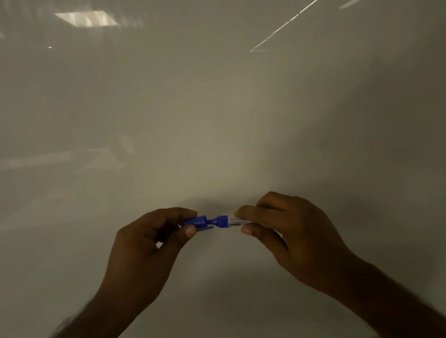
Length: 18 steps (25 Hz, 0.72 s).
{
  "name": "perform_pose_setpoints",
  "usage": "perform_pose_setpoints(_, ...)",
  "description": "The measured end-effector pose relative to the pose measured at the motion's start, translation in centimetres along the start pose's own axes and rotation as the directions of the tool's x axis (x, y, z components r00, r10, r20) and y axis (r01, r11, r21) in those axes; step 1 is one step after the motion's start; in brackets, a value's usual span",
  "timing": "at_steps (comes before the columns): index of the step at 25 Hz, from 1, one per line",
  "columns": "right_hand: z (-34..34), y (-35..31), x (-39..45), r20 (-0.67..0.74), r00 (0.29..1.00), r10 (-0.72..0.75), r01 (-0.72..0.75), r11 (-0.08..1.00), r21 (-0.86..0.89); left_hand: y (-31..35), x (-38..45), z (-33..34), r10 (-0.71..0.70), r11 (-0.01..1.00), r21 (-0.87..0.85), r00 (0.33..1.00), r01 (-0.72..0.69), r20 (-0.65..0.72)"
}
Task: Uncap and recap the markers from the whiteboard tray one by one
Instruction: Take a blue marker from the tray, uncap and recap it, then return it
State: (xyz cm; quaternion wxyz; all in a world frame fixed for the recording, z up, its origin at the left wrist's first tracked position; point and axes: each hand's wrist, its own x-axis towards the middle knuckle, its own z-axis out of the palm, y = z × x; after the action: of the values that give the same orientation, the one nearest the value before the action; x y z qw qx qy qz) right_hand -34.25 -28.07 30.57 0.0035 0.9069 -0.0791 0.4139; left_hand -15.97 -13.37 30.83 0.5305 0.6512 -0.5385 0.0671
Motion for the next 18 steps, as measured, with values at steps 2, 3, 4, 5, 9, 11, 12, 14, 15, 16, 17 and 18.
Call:
perform_pose_setpoints(2, 0.1, -0.4, 0.2, 0.017, 1.000, -0.012, 0.012, 1.000, -0.005, 0.2, 0.0, 0.0, 0.036, 0.999, 0.010, 0.999, -0.036, 0.026)
perform_pose_setpoints(3, 0.2, -0.5, 0.3, 0.021, 1.000, -0.014, 0.015, 1.000, -0.006, 0.3, -0.1, 0.0, 0.050, 0.999, 0.014, 0.998, -0.051, 0.038)
perform_pose_setpoints(4, 0.4, -0.7, 0.4, 0.019, 1.000, -0.011, 0.011, 1.000, -0.005, 0.2, 0.0, 0.0, 0.052, 0.999, 0.007, 0.998, -0.053, 0.046)
perform_pose_setpoints(5, 0.5, -0.8, 0.4, 0.011, 1.000, -0.003, 0.003, 1.000, 0.002, 0.0, 0.0, 0.0, 0.037, 0.999, -0.009, 0.998, -0.037, 0.050)
perform_pose_setpoints(9, 0.8, -1.1, 0.4, 0.017, 1.000, 0.024, -0.024, 1.000, 0.019, -0.7, 0.2, 0.3, -0.090, 0.991, -0.085, 0.990, 0.099, 0.109)
perform_pose_setpoints(11, 0.9, -1.2, 0.4, 0.040, 0.999, 0.015, -0.014, 1.000, -0.003, -0.6, 0.2, 0.5, -0.093, 0.991, -0.081, 0.985, 0.105, 0.147)
perform_pose_setpoints(12, 0.9, -1.2, 0.3, 0.047, 0.999, 0.012, -0.011, 1.000, -0.015, -0.5, 0.2, 0.6, -0.082, 0.993, -0.076, 0.984, 0.095, 0.159)
perform_pose_setpoints(14, 0.9, -1.2, 0.3, 0.053, 0.999, 0.009, -0.007, 1.000, -0.029, -0.3, 0.3, 0.7, -0.069, 0.994, -0.074, 0.982, 0.083, 0.178)
perform_pose_setpoints(15, 0.9, -1.1, 0.2, 0.054, 0.998, 0.008, -0.006, 0.999, -0.032, -0.2, 0.2, 0.8, -0.072, 0.993, -0.082, 0.980, 0.088, 0.187)
perform_pose_setpoints(16, 0.9, -1.0, 0.0, 0.057, 0.998, 0.007, -0.005, 0.999, -0.036, -0.1, 0.2, 1.0, -0.080, 0.990, -0.098, 0.977, 0.100, 0.197)
perform_pose_setpoints(17, 1.0, -0.9, -0.1, 0.060, 0.998, 0.005, -0.003, 0.999, -0.043, -0.1, 0.2, 1.1, -0.090, 0.987, -0.115, 0.974, 0.116, 0.209)
perform_pose_setpoints(18, 1.1, -0.9, -0.3, 0.061, 0.998, 0.004, -0.001, 0.999, -0.049, -0.2, 0.2, 1.3, -0.101, 0.982, -0.132, 0.970, 0.132, 0.221)
